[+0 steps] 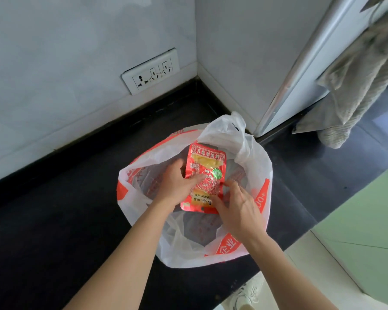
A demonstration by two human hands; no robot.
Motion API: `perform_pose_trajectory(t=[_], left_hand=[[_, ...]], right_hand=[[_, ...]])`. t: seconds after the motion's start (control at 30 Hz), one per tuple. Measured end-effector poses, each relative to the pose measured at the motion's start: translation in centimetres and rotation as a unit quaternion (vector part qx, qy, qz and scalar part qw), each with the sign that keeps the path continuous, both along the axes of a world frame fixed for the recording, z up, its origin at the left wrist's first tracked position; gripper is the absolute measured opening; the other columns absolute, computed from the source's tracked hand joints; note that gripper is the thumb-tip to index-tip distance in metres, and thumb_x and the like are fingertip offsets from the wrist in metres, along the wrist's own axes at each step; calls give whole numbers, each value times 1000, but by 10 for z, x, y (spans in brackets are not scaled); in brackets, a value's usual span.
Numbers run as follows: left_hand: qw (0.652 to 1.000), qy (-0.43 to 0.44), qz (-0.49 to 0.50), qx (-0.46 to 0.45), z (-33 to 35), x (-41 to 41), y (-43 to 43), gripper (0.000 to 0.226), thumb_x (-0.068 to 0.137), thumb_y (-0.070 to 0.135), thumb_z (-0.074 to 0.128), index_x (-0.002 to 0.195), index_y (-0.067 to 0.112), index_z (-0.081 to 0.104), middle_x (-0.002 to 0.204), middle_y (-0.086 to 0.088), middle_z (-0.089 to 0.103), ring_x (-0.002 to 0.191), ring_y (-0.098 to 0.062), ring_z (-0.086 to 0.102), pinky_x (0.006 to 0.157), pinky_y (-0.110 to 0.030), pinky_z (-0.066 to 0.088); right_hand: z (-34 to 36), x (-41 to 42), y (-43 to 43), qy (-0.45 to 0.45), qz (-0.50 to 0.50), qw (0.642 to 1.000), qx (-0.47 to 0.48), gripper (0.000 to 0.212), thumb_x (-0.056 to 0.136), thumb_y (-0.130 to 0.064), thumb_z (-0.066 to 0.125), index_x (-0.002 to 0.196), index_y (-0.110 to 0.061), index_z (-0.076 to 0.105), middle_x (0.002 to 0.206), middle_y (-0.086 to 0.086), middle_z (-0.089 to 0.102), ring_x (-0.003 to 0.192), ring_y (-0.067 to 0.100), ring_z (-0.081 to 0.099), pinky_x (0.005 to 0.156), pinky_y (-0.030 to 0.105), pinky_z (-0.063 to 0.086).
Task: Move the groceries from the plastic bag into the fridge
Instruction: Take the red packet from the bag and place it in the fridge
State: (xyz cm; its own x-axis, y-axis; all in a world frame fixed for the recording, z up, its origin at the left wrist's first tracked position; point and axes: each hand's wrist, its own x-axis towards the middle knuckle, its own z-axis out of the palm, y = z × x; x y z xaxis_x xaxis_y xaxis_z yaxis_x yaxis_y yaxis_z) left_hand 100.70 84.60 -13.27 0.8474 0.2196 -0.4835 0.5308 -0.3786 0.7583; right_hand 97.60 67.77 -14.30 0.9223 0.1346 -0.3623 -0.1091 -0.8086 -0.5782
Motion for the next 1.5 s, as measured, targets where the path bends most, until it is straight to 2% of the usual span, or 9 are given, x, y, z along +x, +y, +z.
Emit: perform_pose_trajectory(t=[0.1, 0.2, 0.37, 0.53, 0.73, 1.03, 1.3, 1.4, 1.5], left_hand=[[998, -13, 37, -42, 19, -20, -13, 29, 83, 36, 77, 107, 28, 62, 107, 7, 72, 91, -10, 71, 79, -36, 60], [992, -31, 74, -94, 41, -37, -25, 20, 83, 34, 77, 98, 32, 64, 100, 10, 74, 88, -9, 72, 81, -37, 60], [985, -55, 91, -135, 66, -63, -46, 31, 81, 43, 74, 108, 32, 64, 104, 11, 73, 95, -9, 71, 83, -35, 59], [982, -71, 93, -145, 85, -84, -57, 47, 72, 57, 70, 112, 33, 63, 107, 13, 72, 97, -9, 70, 88, -39, 58], [977, -86, 125, -153, 101, -97, -63, 45, 73, 55, 71, 112, 34, 62, 105, 15, 72, 96, -9, 70, 91, -43, 57], [946, -118, 268, -143, 120, -104, -70, 38, 84, 41, 73, 119, 31, 61, 113, 11, 69, 103, -11, 67, 95, -43, 54], [880, -127, 435, -141, 128, -145, -99, 32, 83, 39, 75, 113, 32, 65, 108, 9, 73, 99, -14, 71, 89, -44, 57], [847, -152, 495, -122, 124, -175, -113, 29, 83, 37, 76, 110, 33, 65, 102, 12, 74, 92, -9, 73, 77, -33, 60], [806, -170, 560, -91, 123, -213, -129, 23, 85, 36, 75, 106, 34, 66, 97, 14, 75, 85, -4, 73, 62, -21, 58]], right_hand=[[20, -9, -17, 37, -10, 997, 72, 53, 94, -58, 46, 140, -34, 38, 118, -16, 61, 102, 11, 69, 94, 36, 57], [42, -21, -35, 55, -24, 988, 146, 42, 89, -59, 45, 127, -41, 46, 104, -29, 59, 86, 0, 69, 89, 30, 58], [76, -40, -57, 72, -67, 966, 238, 15, 96, -42, 54, 110, -36, 55, 103, -18, 70, 85, 1, 75, 69, 22, 62], [98, -58, -68, 73, -87, 957, 268, 15, 98, -37, 55, 108, -26, 57, 107, -6, 75, 87, 9, 76, 73, 32, 64], [111, -61, -68, 86, -104, 945, 298, 20, 97, -36, 59, 104, -18, 61, 102, -4, 78, 84, 15, 78, 75, 39, 65], [124, -25, -64, 108, 34, 949, 295, 17, 99, -34, 58, 102, -18, 62, 101, -7, 77, 84, 11, 77, 76, 30, 64], [127, -11, -65, 123, 209, 929, 279, 10, 99, -33, 59, 97, -23, 61, 100, -8, 76, 83, 5, 75, 73, 22, 62], [122, -22, -62, 138, 282, 906, 282, 10, 99, -28, 61, 92, -21, 61, 91, -8, 77, 77, 6, 76, 61, 16, 56], [117, -41, -55, 144, 356, 883, 270, 12, 98, -26, 63, 89, -18, 62, 77, -2, 76, 64, 10, 72, 56, 22, 53]])
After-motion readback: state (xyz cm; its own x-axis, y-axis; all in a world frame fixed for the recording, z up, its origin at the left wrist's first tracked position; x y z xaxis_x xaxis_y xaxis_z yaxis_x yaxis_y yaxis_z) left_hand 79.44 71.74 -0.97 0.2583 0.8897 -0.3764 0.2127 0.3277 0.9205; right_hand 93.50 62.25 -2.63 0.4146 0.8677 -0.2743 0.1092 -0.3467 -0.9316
